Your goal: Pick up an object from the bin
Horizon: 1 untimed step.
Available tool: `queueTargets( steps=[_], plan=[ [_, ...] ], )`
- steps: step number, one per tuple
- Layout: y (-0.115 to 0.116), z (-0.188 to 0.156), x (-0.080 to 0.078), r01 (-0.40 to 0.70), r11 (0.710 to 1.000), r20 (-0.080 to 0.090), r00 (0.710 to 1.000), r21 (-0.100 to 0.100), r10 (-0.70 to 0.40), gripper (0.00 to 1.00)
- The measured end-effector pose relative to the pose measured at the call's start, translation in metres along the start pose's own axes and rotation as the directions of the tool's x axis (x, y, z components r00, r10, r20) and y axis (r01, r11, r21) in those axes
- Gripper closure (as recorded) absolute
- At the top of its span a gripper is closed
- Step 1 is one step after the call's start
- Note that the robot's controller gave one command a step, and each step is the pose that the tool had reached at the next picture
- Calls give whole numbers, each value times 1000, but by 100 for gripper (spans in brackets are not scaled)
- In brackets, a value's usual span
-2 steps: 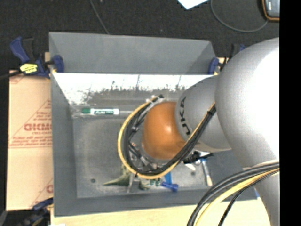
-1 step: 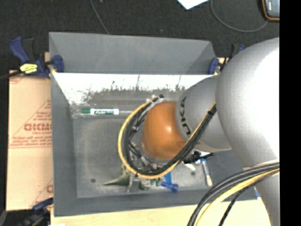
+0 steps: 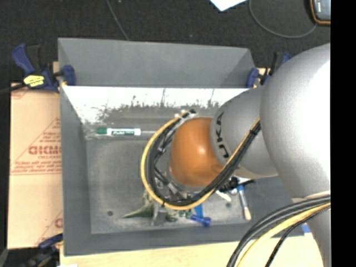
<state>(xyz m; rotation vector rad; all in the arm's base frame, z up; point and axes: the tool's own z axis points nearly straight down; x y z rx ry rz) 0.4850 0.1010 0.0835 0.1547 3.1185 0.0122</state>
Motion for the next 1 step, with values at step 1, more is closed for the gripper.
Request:
queueTargets(
  steps=[1],
  plan=[
    [0,-22,0,0,1000,-3,1000,0,0,100]
  ],
)
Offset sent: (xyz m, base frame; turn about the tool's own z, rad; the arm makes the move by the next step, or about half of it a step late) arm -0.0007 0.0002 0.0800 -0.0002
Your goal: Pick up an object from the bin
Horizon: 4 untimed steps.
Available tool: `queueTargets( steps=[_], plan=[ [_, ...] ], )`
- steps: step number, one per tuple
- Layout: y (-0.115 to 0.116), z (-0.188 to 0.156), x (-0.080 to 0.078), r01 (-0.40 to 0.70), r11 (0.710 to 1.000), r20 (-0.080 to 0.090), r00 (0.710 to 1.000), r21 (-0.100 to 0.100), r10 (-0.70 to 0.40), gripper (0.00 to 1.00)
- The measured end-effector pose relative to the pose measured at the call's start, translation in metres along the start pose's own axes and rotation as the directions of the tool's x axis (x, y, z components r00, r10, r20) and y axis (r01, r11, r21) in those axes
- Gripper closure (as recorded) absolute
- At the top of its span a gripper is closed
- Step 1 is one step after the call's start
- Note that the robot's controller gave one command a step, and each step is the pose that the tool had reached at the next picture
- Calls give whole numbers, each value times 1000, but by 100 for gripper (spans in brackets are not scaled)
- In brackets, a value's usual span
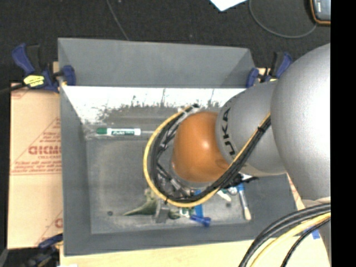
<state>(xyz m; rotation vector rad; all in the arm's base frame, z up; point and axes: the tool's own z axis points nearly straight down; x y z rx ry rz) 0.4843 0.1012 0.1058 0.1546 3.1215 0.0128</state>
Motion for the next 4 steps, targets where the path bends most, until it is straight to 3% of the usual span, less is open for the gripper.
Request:
queueTargets(
  steps=[2,4],
  plan=[
    [1,-53,-2,1,1000,5,1000,-2,-1,100],
    [1,-73,-3,1,1000,4,1000,-3,-1,100]
  ],
)
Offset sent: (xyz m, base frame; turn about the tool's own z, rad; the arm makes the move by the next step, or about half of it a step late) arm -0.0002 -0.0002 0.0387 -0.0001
